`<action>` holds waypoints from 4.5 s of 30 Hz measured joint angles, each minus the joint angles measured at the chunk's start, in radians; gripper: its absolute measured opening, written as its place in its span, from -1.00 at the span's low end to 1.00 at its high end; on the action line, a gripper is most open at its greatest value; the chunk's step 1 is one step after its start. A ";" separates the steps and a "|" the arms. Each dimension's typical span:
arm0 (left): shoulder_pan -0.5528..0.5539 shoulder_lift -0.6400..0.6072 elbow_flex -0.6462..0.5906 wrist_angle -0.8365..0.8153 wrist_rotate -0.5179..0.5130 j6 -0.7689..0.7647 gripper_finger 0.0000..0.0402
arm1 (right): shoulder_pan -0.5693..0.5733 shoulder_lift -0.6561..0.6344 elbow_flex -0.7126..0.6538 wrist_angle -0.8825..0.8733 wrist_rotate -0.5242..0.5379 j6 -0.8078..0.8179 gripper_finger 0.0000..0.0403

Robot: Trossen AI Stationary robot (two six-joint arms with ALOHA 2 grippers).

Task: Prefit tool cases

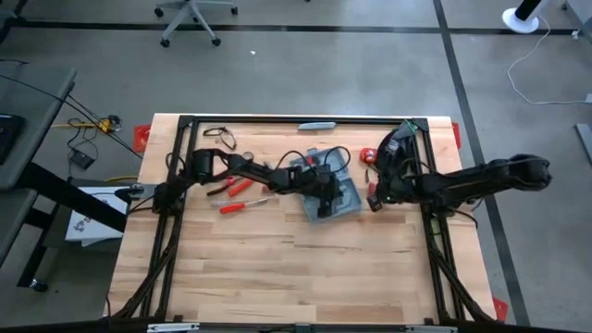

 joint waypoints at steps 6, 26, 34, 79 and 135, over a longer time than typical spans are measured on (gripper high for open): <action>0.031 -0.040 -0.014 -0.067 0.001 0.001 -0.92 | 0.155 0.001 -0.001 -0.006 0.082 0.156 -1.00; 0.012 -0.012 0.217 -0.069 0.081 0.101 -0.92 | 0.258 0.000 -0.001 -0.089 0.279 0.318 -1.00; 0.029 0.124 0.491 -0.315 0.079 0.183 -0.92 | 0.258 0.001 -0.001 -0.089 0.279 0.324 -1.00; 0.019 0.307 0.708 -0.530 0.048 0.139 -0.92 | 0.089 0.127 0.001 0.114 0.151 0.202 -1.00; 0.028 0.338 0.706 -0.485 -0.109 0.045 -0.92 | 0.110 0.220 0.000 0.186 0.204 0.205 -1.00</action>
